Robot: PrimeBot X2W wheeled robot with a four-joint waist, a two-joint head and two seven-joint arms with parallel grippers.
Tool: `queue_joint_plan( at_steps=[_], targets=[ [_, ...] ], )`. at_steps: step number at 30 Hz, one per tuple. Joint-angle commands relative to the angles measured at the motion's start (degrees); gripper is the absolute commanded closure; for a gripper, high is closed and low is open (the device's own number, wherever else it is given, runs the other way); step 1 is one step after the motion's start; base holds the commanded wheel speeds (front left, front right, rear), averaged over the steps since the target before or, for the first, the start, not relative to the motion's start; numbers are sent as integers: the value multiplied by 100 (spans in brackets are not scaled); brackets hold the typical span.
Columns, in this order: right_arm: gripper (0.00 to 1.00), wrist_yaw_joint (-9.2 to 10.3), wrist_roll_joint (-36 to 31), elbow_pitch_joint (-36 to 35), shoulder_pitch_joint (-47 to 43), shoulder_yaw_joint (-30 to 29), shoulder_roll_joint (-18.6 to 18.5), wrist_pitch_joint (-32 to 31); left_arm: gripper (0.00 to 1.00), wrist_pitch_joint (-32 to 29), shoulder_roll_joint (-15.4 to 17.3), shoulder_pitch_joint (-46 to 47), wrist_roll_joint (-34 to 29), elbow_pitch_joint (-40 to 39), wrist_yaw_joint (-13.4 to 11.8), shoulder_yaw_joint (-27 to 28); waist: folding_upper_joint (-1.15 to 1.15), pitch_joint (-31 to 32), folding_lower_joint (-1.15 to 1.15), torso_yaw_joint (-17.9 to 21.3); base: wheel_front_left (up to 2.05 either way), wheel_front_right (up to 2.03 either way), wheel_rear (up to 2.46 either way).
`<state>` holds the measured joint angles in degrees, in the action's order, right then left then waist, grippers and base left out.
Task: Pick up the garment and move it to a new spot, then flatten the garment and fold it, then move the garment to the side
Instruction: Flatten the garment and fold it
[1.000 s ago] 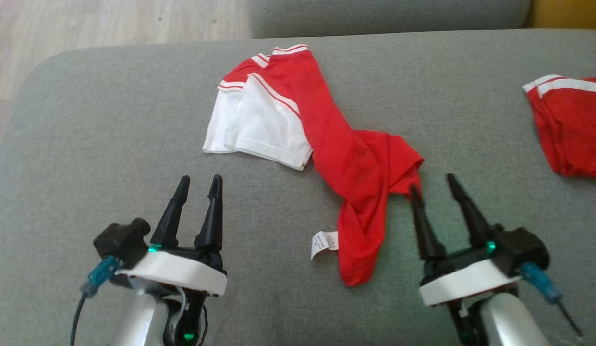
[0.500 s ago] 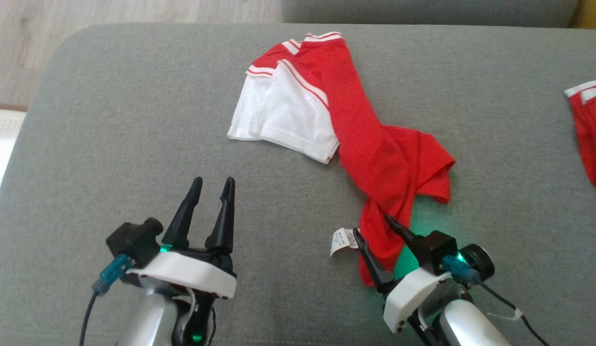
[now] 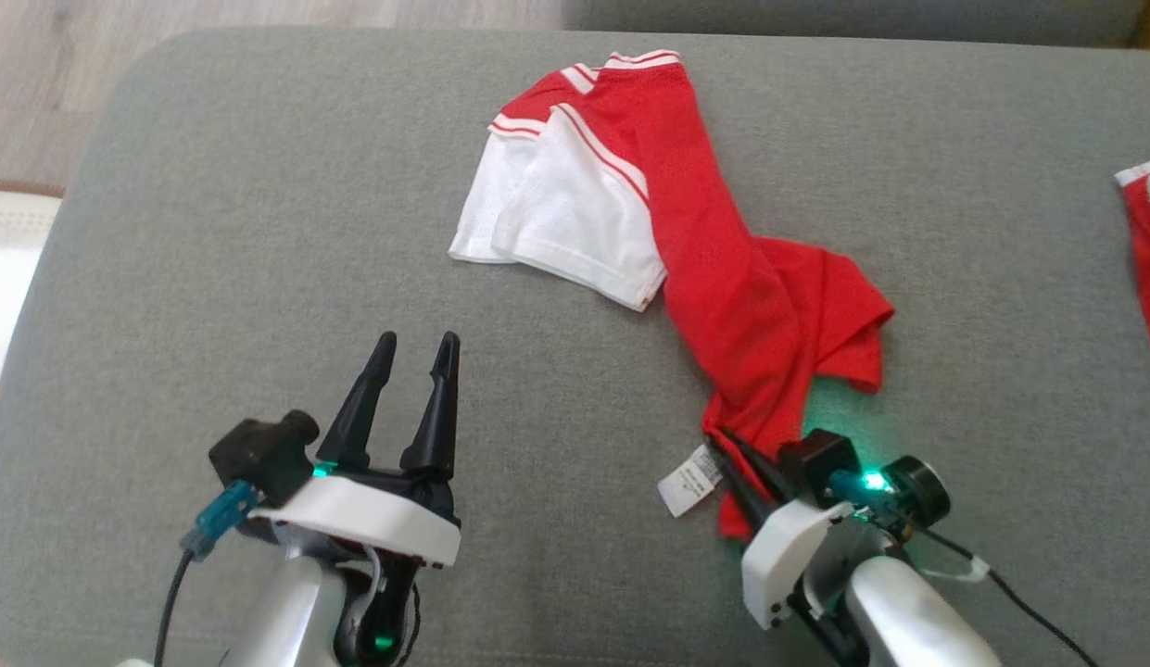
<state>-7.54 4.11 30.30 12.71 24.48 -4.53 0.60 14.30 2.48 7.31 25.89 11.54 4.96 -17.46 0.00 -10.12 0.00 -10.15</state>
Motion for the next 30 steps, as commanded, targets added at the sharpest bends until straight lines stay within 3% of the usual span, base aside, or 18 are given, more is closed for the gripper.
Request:
queue_joint_plan(
  at_steps=[1,9,15,19,23,24,25,28,30],
  targets=[
    [100,5,10,-131,166,65,-19,72,0,70,40,190,36,-146,-29,222,0,42,0,59,0,0,0],
    [100,5,287,-1116,809,-488,-423,66,0,70,40,223,46,-175,-41,200,0,105,0,252,0,0,0],
    [100,5,560,-1859,1862,-941,-1114,-544,0,70,40,312,81,-223,-32,69,0,-146,0,179,0,0,0],
    [100,5,702,-1624,2695,-1219,-1624,-848,0,70,40,468,52,-204,1,-90,0,-432,0,-26,0,0,0],
    [100,5,627,-767,3483,-1302,-2113,-1004,0,70,40,627,85,-194,12,-145,0,-695,0,-258,0,0,0],
    [64,5,546,-484,3667,-1286,-2218,-1008,0,70,40,661,105,-199,6,-150,0,-746,0,-301,0,0,0],
    [0,5,482,-175,3848,-1341,-2290,-984,0,70,40,689,126,-205,2,-158,0,-794,0,-343,0,0,0],
    [0,5,16,801,4282,-1672,-2443,-974,0,70,40,745,168,-210,0,-195,0,-870,0,-424,0,0,0],
    [0,5,-183,1074,4394,-1784,-2458,-970,0,70,40,753,175,-210,-2,-208,0,-877,0,-439,0,0,0]
  ],
)
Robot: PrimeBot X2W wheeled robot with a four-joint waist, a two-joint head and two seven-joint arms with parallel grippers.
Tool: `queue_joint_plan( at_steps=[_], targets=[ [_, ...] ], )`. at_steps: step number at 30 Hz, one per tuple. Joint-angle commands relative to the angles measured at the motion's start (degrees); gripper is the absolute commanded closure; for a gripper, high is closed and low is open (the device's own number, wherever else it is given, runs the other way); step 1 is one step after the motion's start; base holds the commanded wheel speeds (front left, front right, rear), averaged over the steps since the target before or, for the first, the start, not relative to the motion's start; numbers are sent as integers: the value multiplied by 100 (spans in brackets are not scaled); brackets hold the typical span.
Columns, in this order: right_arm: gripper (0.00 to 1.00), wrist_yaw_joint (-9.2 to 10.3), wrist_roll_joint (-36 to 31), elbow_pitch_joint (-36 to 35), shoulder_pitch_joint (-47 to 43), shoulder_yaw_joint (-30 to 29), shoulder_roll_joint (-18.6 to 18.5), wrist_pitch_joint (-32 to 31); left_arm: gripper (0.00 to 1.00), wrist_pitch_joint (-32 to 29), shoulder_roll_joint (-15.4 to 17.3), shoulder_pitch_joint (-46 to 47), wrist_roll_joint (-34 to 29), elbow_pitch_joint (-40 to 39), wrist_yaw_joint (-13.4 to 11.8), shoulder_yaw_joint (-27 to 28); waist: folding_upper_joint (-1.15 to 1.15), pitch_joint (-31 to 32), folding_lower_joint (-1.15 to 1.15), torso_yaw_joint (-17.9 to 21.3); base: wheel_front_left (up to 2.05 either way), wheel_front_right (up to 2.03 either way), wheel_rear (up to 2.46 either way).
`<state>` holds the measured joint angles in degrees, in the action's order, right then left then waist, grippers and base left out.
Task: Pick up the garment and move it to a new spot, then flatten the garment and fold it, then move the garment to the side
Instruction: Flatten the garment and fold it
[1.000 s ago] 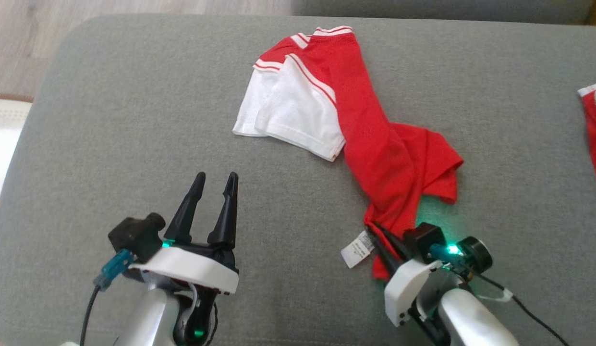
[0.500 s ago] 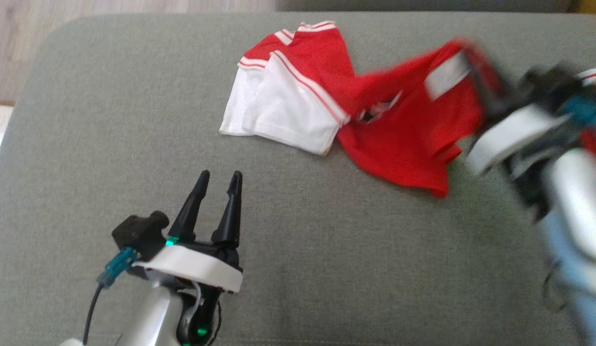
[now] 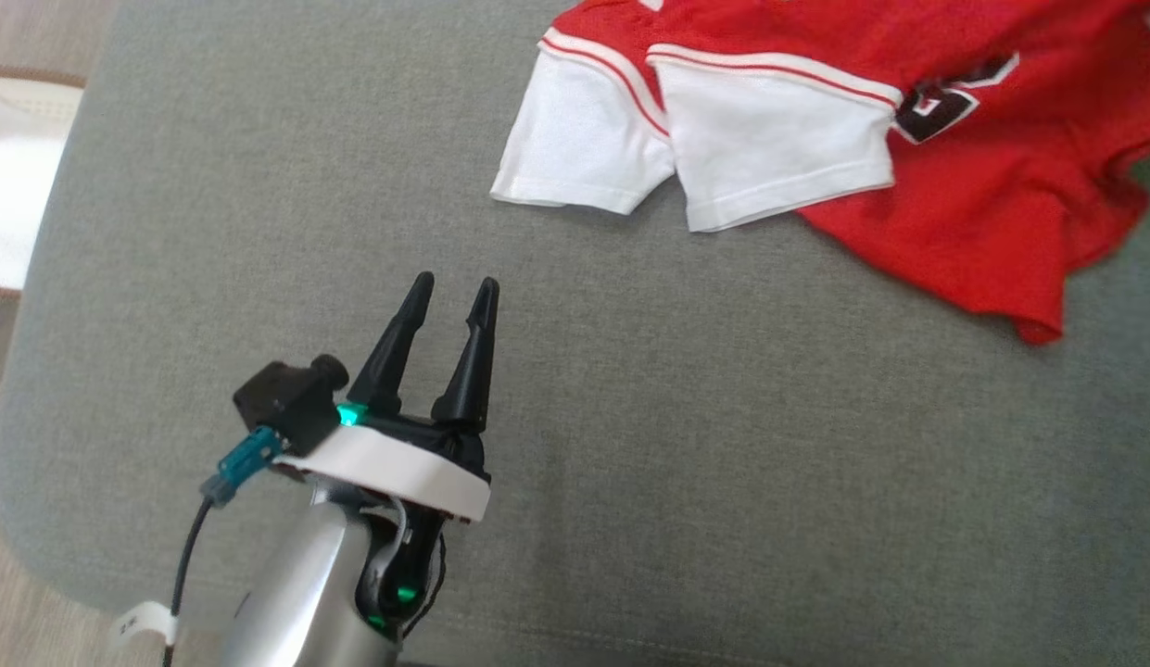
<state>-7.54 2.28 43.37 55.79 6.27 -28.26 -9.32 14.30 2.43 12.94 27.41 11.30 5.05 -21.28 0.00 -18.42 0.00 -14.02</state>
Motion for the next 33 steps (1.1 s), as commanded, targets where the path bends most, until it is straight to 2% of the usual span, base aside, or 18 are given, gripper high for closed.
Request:
queue_joint_plan(
  at_steps=[1,4,9,14,19,23,29,33],
  targets=[
    [0,5,-147,-28,195,-91,-61,94,0,70,44,195,36,-190,-23,166,0,-51,0,-61,0,0,0],
    [0,5,-417,446,430,-372,268,586,0,70,44,214,54,-220,-92,252,0,-6,0,37,0,0,0],
    [0,5,-298,607,346,-96,643,1241,0,70,44,183,-76,-220,-91,546,0,175,0,379,0,0,0],
    [0,5,158,367,9,252,897,1795,0,70,44,154,-215,-246,-43,882,0,420,0,758,0,0,0],
    [0,5,695,-296,-708,329,1118,2100,0,70,44,90,-291,-321,-12,1142,0,668,0,1032,0,0,0],
    [0,5,946,-1046,-1627,276,1394,2176,0,70,44,-10,-330,-388,-1,1286,0,827,0,1172,0,0,0],
    [0,5,809,-2190,-3161,-5,2055,2162,0,70,44,-124,-386,-457,-16,1484,0,896,0,1295,0,0,0],
    [0,5,785,-2756,-3828,-179,2374,2047,0,70,44,-65,-562,-329,-26,1594,0,794,0,1364,0,0,0]
  ],
)
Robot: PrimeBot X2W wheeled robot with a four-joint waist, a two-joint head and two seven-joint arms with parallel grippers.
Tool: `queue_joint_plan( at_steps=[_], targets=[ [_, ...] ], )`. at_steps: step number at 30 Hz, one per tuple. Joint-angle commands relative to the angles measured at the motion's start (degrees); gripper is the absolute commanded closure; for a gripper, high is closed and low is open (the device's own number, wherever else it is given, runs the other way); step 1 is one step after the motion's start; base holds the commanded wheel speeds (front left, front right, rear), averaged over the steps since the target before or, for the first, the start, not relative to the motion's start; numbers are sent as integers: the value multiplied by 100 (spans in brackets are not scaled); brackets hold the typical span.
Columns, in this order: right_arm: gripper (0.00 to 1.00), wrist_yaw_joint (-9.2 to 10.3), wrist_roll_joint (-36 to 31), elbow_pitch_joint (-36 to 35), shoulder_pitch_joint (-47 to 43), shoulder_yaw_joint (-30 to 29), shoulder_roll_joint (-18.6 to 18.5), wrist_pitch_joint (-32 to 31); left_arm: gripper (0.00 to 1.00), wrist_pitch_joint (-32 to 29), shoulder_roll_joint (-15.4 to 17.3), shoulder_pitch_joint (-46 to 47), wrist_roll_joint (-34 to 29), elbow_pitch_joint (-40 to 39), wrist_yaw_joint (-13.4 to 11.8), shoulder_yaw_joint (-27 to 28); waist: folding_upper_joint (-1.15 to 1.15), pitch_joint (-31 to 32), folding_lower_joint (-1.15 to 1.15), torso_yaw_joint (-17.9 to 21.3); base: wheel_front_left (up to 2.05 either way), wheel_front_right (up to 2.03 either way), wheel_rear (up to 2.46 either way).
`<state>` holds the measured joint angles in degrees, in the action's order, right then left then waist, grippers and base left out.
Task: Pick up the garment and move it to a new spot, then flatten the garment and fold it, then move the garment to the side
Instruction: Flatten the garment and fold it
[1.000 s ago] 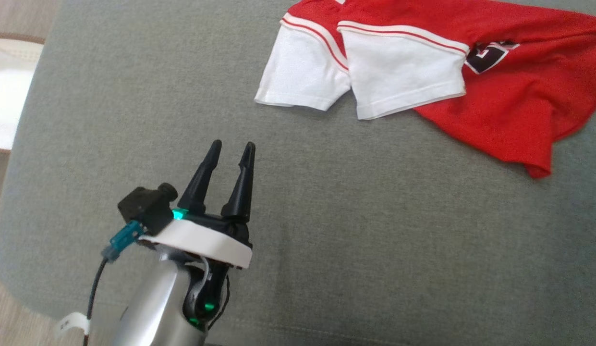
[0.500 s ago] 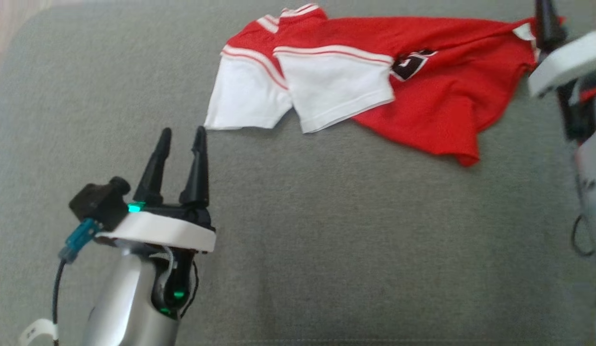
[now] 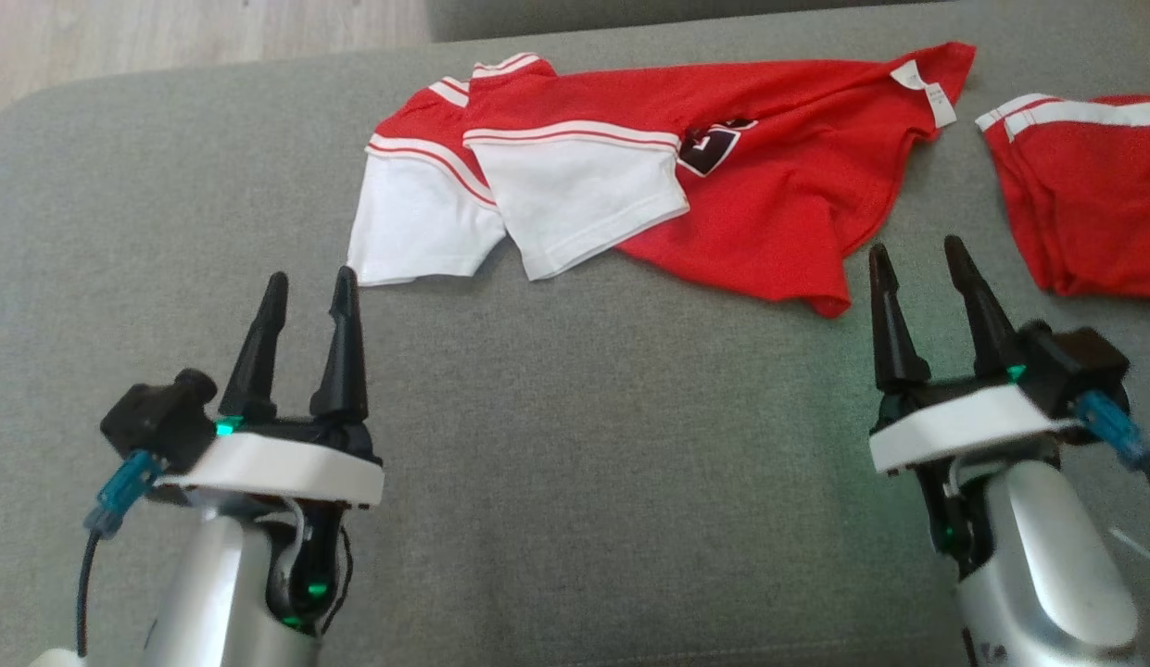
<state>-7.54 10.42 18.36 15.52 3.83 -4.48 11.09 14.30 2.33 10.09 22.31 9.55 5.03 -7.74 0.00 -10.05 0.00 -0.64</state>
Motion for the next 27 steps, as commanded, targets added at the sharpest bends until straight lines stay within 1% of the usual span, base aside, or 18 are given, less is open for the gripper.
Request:
queue_joint_plan(
  at_steps=[1,5,9,10,18,27],
  targets=[
    [0,5,-41,-369,103,33,36,-26,0,70,54,259,-127,-72,-40,274,0,-80,0,45,0,0,0],
    [0,5,-51,-743,-95,-14,122,-148,0,70,67,532,-425,400,-64,364,0,-241,0,110,0,0,0],
    [0,5,-90,-979,-159,29,147,-280,0,68,178,961,-656,1193,-79,309,0,-402,0,160,0,0,0],
    [0,5,-90,-979,-159,29,147,-280,0,68,178,961,-656,1193,-79,309,0,-402,0,160,0,0,0],
    [0,5,-111,-1217,-179,110,158,-417,0,-41,474,1978,-834,2626,-126,255,0,-665,0,328,0,0,0],
    [0,5,-53,-1267,-171,178,159,-428,0,-131,731,2710,-949,3911,-53,99,0,-829,0,514,0,0,0]
  ],
)
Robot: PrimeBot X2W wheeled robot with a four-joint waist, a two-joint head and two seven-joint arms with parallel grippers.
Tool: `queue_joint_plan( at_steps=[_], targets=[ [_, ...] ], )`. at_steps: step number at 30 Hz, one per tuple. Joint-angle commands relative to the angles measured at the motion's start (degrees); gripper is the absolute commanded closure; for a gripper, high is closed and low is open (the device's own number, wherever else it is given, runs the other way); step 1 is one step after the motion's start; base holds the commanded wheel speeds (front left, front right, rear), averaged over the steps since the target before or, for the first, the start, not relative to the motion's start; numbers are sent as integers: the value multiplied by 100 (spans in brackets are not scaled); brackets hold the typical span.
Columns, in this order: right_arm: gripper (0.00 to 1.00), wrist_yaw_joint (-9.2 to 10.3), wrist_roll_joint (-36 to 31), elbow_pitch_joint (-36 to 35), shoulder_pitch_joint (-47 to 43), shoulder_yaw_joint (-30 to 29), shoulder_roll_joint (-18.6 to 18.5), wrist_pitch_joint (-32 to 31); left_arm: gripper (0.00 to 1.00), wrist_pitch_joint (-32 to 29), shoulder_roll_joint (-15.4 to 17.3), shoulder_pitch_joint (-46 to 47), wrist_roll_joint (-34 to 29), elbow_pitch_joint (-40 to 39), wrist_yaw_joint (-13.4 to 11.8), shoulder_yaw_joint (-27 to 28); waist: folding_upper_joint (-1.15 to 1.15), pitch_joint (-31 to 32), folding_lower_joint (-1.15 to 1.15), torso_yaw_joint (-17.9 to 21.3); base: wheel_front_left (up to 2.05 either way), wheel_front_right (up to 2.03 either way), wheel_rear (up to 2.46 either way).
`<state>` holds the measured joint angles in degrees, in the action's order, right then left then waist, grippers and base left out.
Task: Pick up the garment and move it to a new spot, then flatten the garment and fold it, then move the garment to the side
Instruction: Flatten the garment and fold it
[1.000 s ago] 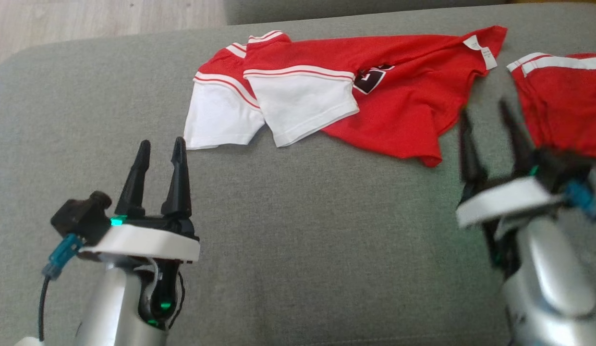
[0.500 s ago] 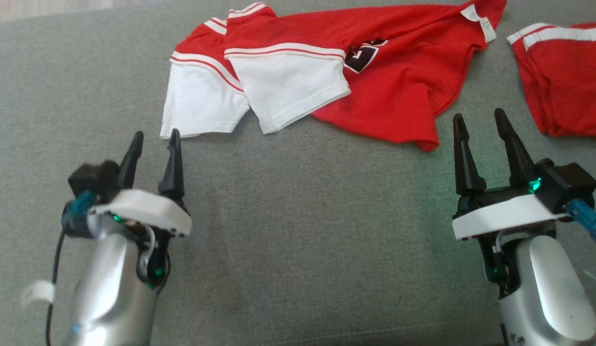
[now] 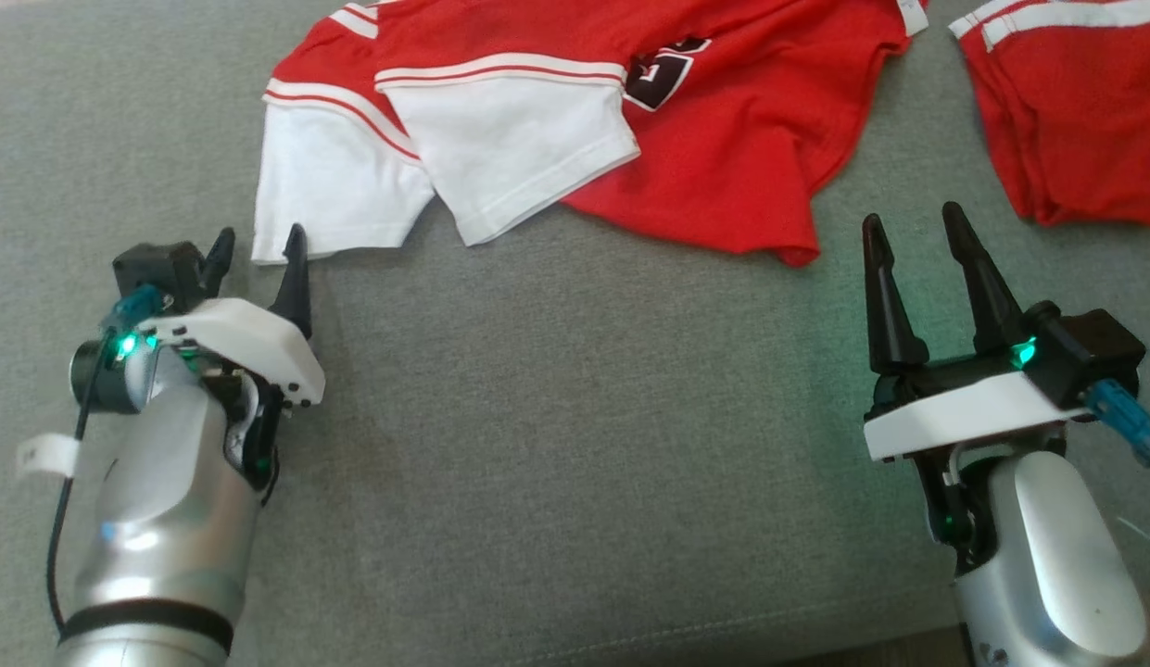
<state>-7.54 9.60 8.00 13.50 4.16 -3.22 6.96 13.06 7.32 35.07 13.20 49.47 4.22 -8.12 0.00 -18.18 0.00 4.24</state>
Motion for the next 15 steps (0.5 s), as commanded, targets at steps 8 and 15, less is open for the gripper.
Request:
queue_joint_plan(
  at_steps=[8,15],
  targets=[
    [0,5,45,-231,61,130,34,-14,0,-326,266,480,-157,759,87,-138,0,-60,0,114,0,0,0],
    [0,5,35,-164,59,21,34,-20,100,-92,176,596,-8,932,227,-223,0,-3,0,60,0,0,0]
  ],
)
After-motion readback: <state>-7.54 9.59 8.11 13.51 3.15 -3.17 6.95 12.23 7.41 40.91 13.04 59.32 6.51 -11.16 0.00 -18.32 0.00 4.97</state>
